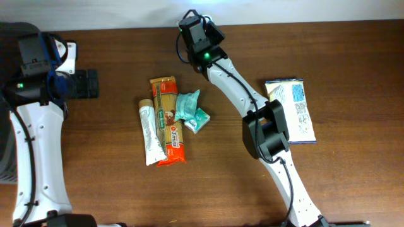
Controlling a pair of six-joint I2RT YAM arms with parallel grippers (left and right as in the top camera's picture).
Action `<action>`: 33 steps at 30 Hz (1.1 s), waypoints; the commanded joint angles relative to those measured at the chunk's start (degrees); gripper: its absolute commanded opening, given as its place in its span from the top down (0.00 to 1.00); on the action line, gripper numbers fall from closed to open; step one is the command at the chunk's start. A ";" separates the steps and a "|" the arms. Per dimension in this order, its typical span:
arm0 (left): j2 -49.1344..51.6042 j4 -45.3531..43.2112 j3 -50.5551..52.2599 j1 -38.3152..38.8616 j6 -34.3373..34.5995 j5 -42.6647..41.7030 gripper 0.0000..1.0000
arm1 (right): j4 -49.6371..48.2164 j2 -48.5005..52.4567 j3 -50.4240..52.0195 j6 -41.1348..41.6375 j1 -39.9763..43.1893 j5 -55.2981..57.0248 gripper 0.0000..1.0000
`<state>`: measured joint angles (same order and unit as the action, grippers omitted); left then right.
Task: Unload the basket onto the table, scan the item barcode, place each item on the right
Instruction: 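Place the tissue pack on top of the snack bag and release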
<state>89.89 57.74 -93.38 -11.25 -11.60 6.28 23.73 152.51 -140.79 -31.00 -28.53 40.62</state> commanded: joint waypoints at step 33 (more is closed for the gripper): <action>-0.66 -0.02 -0.83 -0.28 -0.72 0.17 0.01 | 60.52 -31.91 30.12 35.32 32.98 -60.13 0.54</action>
<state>89.89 57.76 -93.38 -11.25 -11.60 6.28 82.91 121.21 -105.71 8.78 4.78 -8.99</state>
